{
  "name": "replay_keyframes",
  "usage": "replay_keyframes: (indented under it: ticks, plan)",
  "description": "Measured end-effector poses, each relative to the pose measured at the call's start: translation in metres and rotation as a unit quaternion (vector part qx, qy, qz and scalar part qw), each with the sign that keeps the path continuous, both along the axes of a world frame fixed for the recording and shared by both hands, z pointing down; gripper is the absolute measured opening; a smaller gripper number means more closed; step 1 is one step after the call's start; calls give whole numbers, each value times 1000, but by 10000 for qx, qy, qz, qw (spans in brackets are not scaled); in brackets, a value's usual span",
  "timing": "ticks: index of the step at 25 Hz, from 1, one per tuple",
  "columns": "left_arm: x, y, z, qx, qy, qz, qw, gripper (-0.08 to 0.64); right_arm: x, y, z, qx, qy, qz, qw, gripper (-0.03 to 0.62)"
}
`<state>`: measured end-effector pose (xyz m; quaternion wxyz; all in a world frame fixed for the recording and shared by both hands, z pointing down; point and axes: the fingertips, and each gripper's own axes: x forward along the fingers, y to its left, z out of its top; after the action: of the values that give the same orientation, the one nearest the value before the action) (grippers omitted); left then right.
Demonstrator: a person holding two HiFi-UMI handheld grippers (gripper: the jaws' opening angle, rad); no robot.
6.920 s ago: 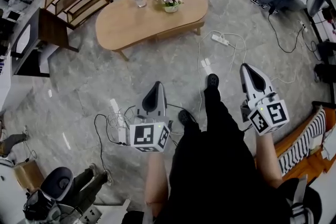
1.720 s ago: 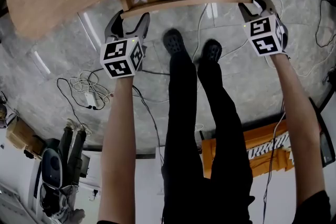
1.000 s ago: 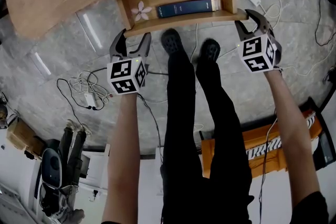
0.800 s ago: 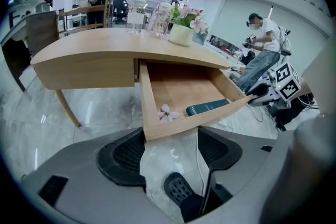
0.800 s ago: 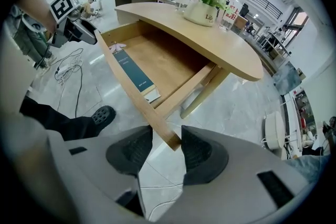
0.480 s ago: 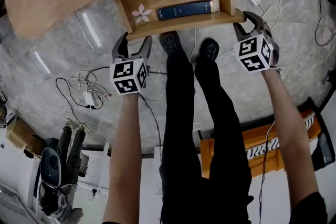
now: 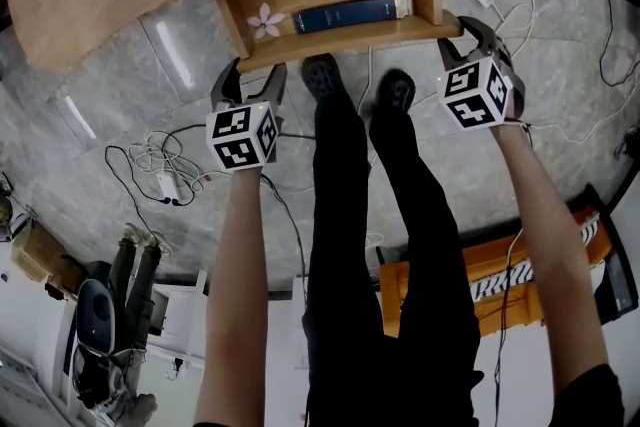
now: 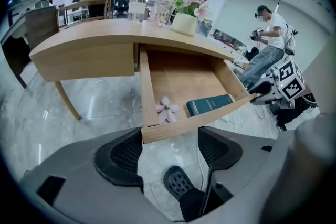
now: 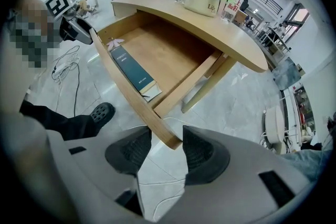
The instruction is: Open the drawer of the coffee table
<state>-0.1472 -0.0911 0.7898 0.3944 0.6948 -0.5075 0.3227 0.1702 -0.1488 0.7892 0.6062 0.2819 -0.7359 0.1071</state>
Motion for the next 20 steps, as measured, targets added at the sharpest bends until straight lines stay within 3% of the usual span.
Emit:
replay_keyframes:
  ticks: [10, 13, 20]
  plan:
    - [-6, 25, -41, -183, -191, -383, 9989, 357, 31, 10, -60, 56, -240, 699, 9972, 193]
    - [2, 32, -75, 49, -97, -587, 9982, 357, 37, 18, -93, 105, -465, 907, 9947, 193]
    - [36, 36, -187, 940, 177, -986, 9905, 357, 21, 23, -195, 406, -1499, 1252, 9799, 196]
